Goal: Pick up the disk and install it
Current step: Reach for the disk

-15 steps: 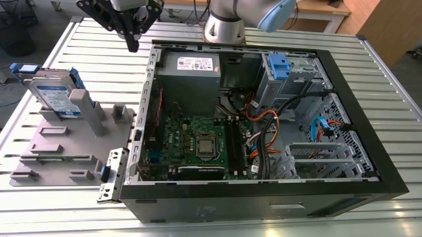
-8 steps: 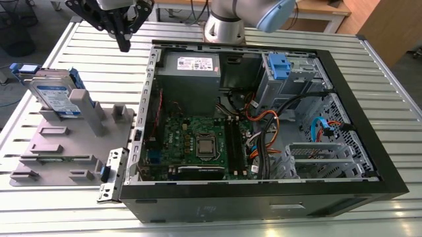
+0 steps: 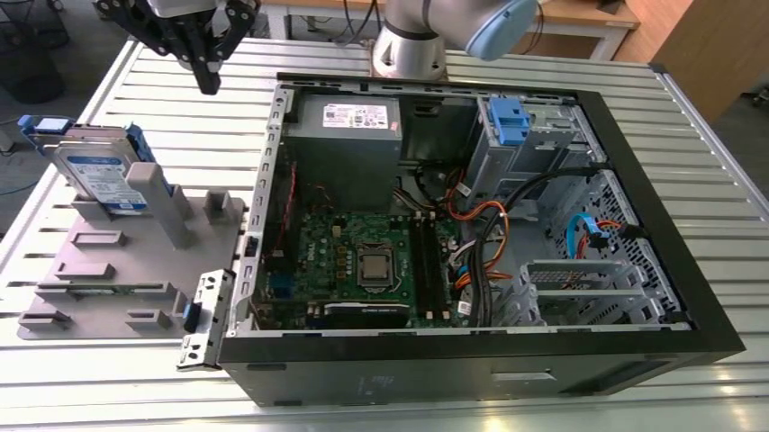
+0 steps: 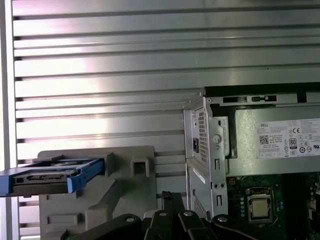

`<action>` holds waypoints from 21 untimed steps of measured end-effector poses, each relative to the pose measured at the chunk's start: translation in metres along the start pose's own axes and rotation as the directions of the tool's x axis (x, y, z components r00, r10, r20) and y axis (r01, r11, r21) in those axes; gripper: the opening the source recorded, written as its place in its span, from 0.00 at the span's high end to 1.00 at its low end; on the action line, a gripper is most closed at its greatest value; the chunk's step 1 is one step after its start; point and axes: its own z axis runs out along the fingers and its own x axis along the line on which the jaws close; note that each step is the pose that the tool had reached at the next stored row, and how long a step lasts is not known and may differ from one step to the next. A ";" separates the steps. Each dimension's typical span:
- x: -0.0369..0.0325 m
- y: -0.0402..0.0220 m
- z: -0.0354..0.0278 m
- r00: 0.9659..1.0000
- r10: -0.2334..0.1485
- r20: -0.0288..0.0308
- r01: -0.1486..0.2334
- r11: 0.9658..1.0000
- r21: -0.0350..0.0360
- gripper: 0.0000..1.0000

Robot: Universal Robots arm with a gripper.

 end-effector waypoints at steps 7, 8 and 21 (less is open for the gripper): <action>0.0125 -0.0009 -0.0002 1.000 0.000 0.000 0.000 1.000 0.000 0.89; 0.0135 -0.0010 -0.0002 1.000 0.000 0.000 0.000 1.000 0.000 0.89; 0.0188 -0.0014 -0.0003 1.000 0.000 0.000 0.000 1.000 0.000 0.89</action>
